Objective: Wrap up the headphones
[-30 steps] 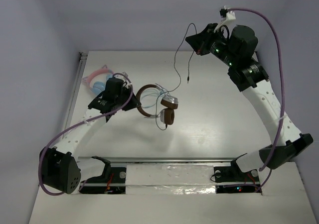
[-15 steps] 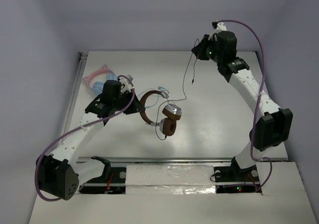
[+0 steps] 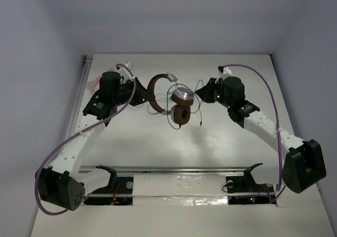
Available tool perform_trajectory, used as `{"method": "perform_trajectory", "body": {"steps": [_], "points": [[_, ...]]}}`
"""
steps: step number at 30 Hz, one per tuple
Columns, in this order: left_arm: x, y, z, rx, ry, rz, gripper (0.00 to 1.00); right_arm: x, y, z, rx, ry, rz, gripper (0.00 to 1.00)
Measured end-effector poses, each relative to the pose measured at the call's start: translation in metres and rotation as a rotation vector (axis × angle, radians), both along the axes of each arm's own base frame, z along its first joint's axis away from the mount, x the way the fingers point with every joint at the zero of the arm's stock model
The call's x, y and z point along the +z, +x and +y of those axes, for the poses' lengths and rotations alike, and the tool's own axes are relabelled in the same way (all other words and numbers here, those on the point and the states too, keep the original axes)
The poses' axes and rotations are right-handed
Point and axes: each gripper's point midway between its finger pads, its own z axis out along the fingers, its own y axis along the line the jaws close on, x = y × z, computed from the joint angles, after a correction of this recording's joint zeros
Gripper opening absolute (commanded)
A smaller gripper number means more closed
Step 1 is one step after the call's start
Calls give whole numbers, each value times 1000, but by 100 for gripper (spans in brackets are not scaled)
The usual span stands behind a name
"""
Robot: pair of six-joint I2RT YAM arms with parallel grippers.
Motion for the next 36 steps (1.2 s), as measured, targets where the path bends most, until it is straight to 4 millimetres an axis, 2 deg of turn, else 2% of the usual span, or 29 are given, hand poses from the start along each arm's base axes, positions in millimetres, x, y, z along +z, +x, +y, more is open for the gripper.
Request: {"method": "perform_trajectory", "body": {"steps": [6, 13, 16, 19, 23, 27, 32, 36], "points": [[25, 14, -10, 8, -120, -7, 0, -22, -35, 32, 72, 64, 8, 0], [43, 42, -7, 53, -244, 18, 0, -51, -57, 23, 1, 168, 28, 0], [49, 50, -7, 62, -302, 37, 0, -54, -61, 23, -19, 192, 23, 0], [56, 57, -10, 57, -369, 54, 0, -54, -61, 32, -24, 204, 12, 0], [61, 63, -10, 73, -420, 73, 0, -73, -71, 54, 0, 167, 42, 0], [68, 74, 1, 128, -456, 62, 0, -87, -97, 90, 65, 117, 56, 0], [71, 93, 22, 248, -478, 47, 0, -82, -145, 134, 182, 95, 34, 0], [70, 105, 34, 330, -474, 28, 0, -74, -165, 157, 226, 78, 13, 0]]}}
